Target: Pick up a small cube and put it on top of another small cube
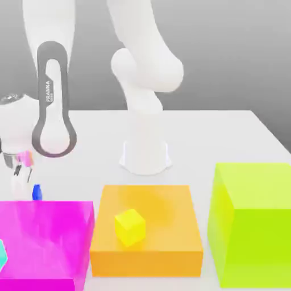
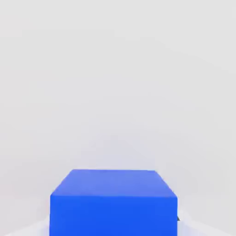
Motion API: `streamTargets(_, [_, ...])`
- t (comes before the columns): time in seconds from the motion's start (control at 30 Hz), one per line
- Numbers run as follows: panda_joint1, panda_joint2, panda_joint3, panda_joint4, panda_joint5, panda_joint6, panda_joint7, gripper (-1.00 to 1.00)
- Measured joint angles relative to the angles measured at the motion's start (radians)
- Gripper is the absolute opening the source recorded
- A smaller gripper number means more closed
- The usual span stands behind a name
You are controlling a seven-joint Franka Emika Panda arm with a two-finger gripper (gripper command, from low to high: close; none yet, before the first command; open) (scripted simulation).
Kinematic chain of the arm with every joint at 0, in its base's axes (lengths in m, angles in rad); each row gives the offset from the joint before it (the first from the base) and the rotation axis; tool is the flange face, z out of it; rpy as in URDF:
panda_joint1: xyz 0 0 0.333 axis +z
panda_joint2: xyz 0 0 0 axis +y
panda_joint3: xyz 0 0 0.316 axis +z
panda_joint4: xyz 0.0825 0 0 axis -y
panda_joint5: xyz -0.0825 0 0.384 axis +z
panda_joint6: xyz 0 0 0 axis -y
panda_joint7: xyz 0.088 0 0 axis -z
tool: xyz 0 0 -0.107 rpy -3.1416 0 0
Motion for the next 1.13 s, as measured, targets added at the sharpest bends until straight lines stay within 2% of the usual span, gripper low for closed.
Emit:
streamTargets(0.13, [0.044, -0.137, -0.069, -0.017, -0.157, -0.105, 0.103, -1.0])
streamTargets(0.23, [0.15, -0.174, -0.013, 0.062, -0.212, -0.205, 0.134, -1.0])
streamTargets(0.87, [1.029, -0.228, 0.434, 0.733, -0.278, -0.93, 0.345, -1.0])
streamTargets(0.93, [1.129, -0.208, 0.438, 0.732, -0.26, -0.925, 0.372, -1.0])
streamTargets(1.0, [1.095, -0.177, 0.408, 0.69, -0.261, -0.857, 0.381, -1.0])
streamTargets(1.03, [1.091, -0.164, 0.406, 0.669, -0.263, -0.823, 0.384, 1.0])
streamTargets(1.13, [1.092, -0.164, 0.406, 0.669, -0.263, -0.823, 0.384, 1.0])
